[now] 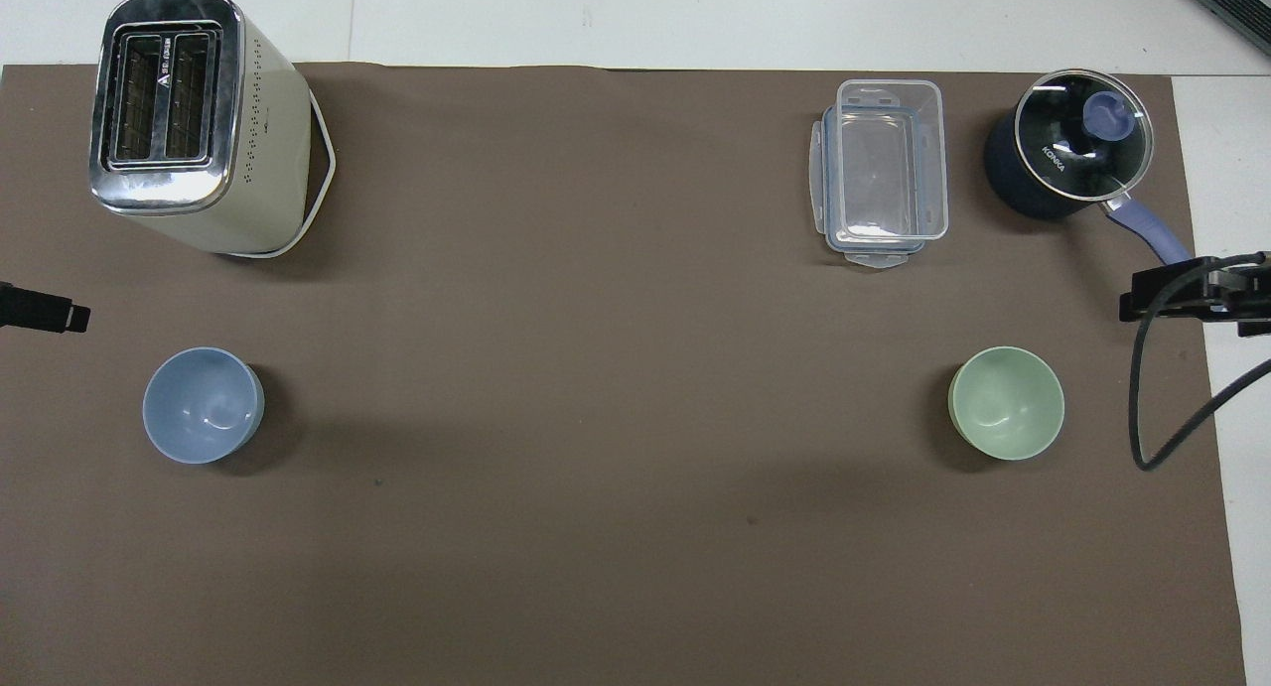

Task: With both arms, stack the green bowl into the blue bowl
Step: 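Reach the left gripper to the blue bowl rim and grasp it, then slide the blue bowl with the left gripper toward the table center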

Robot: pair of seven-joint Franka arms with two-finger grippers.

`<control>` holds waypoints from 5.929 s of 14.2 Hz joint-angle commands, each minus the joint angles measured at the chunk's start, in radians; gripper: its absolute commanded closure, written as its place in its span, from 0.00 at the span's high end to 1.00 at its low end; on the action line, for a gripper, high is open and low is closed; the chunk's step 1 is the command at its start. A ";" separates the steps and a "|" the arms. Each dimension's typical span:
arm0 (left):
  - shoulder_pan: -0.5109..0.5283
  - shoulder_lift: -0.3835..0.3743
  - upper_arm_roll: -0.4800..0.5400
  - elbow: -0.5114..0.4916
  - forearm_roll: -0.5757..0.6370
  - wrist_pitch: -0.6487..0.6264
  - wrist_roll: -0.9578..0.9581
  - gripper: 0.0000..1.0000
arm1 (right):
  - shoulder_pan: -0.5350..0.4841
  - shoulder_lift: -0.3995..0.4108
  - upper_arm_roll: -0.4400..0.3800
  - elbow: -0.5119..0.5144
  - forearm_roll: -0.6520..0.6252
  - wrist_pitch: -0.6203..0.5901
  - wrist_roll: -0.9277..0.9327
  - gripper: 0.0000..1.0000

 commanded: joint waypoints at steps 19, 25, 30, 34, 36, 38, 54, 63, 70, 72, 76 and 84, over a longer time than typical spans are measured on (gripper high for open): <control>0.232 0.187 -0.009 -0.307 -0.240 0.292 0.441 1.00 | -0.006 -0.011 0.002 -0.007 -0.002 -0.006 -0.010 1.00; 0.232 0.224 -0.009 -0.334 -0.258 0.313 0.439 1.00 | -0.006 -0.011 0.002 -0.007 -0.002 -0.006 -0.009 1.00; 0.238 0.224 -0.009 -0.331 -0.300 0.304 0.439 0.92 | -0.006 -0.011 0.002 -0.007 -0.002 -0.006 -0.009 1.00; 0.251 0.224 -0.009 -0.331 -0.310 0.302 0.443 0.42 | -0.006 -0.011 0.002 -0.007 -0.002 -0.006 -0.009 1.00; 0.263 0.222 -0.009 -0.329 -0.333 0.296 0.444 0.11 | -0.006 -0.011 0.002 -0.007 -0.002 -0.006 -0.010 1.00; 0.272 0.221 -0.009 -0.326 -0.337 0.295 0.464 0.00 | -0.006 -0.011 0.002 -0.007 -0.002 -0.006 -0.010 1.00; -0.020 -0.015 -0.012 -0.452 -0.260 0.340 0.144 0.00 | -0.006 -0.011 0.002 -0.007 -0.002 -0.006 -0.009 1.00; -0.485 0.021 -0.014 -0.452 -0.042 0.520 -0.699 0.00 | -0.006 -0.011 0.002 -0.007 -0.002 -0.006 -0.009 1.00; -0.703 0.119 -0.017 -0.386 -0.019 0.567 -1.010 0.00 | -0.006 -0.011 0.002 -0.007 -0.002 -0.006 -0.010 1.00; -0.710 0.139 -0.020 -0.390 -0.019 0.615 -1.010 0.00 | -0.006 -0.011 0.002 -0.007 -0.002 -0.006 -0.010 1.00; -0.711 0.155 -0.020 -0.398 -0.019 0.631 -1.002 0.00 | -0.006 -0.011 0.002 -0.007 -0.002 -0.006 -0.009 1.00; -0.706 0.161 -0.020 -0.406 -0.021 0.628 -0.992 0.34 | -0.006 -0.011 0.002 -0.007 -0.002 -0.006 -0.009 1.00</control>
